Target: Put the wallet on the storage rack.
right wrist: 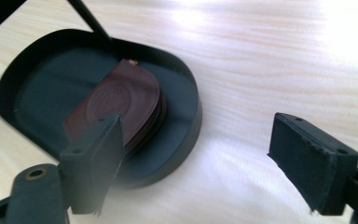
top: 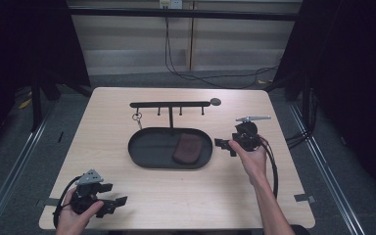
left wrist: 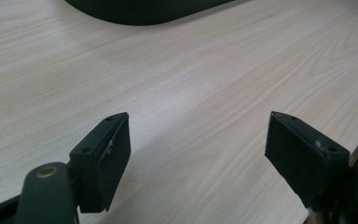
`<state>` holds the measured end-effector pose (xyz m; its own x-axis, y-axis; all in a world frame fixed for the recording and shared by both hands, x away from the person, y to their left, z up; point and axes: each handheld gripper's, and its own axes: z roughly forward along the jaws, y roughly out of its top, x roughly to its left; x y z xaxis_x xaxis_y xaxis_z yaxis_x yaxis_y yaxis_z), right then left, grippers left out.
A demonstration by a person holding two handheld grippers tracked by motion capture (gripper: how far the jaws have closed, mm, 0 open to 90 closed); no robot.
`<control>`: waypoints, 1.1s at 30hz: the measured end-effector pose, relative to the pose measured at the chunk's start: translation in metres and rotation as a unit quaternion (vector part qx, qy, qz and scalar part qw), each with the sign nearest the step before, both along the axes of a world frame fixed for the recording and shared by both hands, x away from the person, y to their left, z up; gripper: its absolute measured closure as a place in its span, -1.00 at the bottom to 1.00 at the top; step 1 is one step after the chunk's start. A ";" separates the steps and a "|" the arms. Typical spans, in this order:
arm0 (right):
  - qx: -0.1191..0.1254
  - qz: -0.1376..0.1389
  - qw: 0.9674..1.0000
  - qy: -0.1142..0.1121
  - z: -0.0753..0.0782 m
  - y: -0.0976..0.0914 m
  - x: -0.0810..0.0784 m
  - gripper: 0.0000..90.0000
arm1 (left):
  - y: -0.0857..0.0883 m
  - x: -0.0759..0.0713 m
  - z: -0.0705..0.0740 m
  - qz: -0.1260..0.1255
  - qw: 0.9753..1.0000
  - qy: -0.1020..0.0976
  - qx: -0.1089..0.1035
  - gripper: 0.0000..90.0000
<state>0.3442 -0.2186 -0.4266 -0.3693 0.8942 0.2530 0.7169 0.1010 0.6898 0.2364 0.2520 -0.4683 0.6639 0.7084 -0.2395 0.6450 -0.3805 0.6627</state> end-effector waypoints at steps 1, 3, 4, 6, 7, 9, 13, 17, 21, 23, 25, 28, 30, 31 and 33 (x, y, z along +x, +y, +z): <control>0.004 0.003 1.000 0.004 0.001 -0.002 -0.002 -0.62 | 0.000 0.000 0.000 0.005 1.000 0.003 -0.002 -0.51; 0.012 0.007 1.000 -0.002 0.003 -0.007 -0.007 -0.62 | 0.002 0.002 0.000 0.012 1.000 0.006 -0.002 -0.54; 0.006 0.004 1.000 -0.010 0.003 -0.009 -0.010 -0.62 | 0.003 0.002 -0.001 0.016 1.000 0.007 -0.005 -0.55; 0.001 -0.002 1.000 -0.015 0.004 -0.013 -0.017 -0.66 | 0.004 0.002 -0.001 0.019 1.000 0.010 -0.008 -0.55; 0.002 -0.005 1.000 -0.013 0.003 -0.017 -0.020 -0.69 | 0.004 0.002 -0.001 0.018 1.000 0.012 -0.008 -0.55; -0.004 -0.013 1.000 -0.017 0.002 -0.022 -0.026 -0.64 | 0.004 0.002 -0.001 0.016 1.000 0.012 -0.010 -0.55; -0.006 -0.022 0.999 -0.024 0.000 -0.034 -0.040 -0.63 | 0.002 0.000 0.001 0.007 1.000 0.008 -0.008 -0.50; -0.007 -0.030 0.999 -0.026 -0.001 -0.046 -0.054 -0.65 | 0.002 -0.001 0.001 0.008 1.000 0.007 -0.010 -0.50; -0.004 -0.041 0.999 -0.033 -0.003 -0.060 -0.067 -0.65 | 0.002 -0.001 0.001 0.007 1.000 0.005 -0.009 -0.49; -0.005 -0.046 0.998 -0.033 -0.005 -0.066 -0.074 -0.65 | 0.002 -0.002 0.001 0.003 1.000 0.003 -0.005 -0.48; -0.006 -0.049 0.998 -0.033 -0.008 -0.071 -0.081 -0.65 | 0.001 -0.002 0.001 0.002 1.000 0.003 -0.005 -0.48; -0.003 -0.053 0.998 -0.026 -0.014 -0.076 -0.091 -0.68 | 0.002 -0.001 0.002 0.010 1.000 0.000 -0.007 -0.47; -0.007 -0.055 0.998 -0.032 -0.017 -0.079 -0.098 -0.68 | 0.002 -0.001 0.001 0.010 1.000 0.002 -0.007 -0.47; -0.006 -0.058 0.998 -0.033 -0.018 -0.081 -0.101 -0.68 | 0.003 -0.001 0.002 0.009 1.000 0.001 -0.005 -0.47; -0.004 -0.060 0.998 -0.034 -0.020 -0.083 -0.105 -0.68 | 0.003 -0.001 0.002 0.008 1.000 0.002 -0.004 -0.47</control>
<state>0.2393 -0.3014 -0.4470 -0.2757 0.9348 0.2237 0.6762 0.0232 0.7364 0.2353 0.2548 -0.4665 0.6515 0.7170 -0.2481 0.6535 -0.3642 0.6636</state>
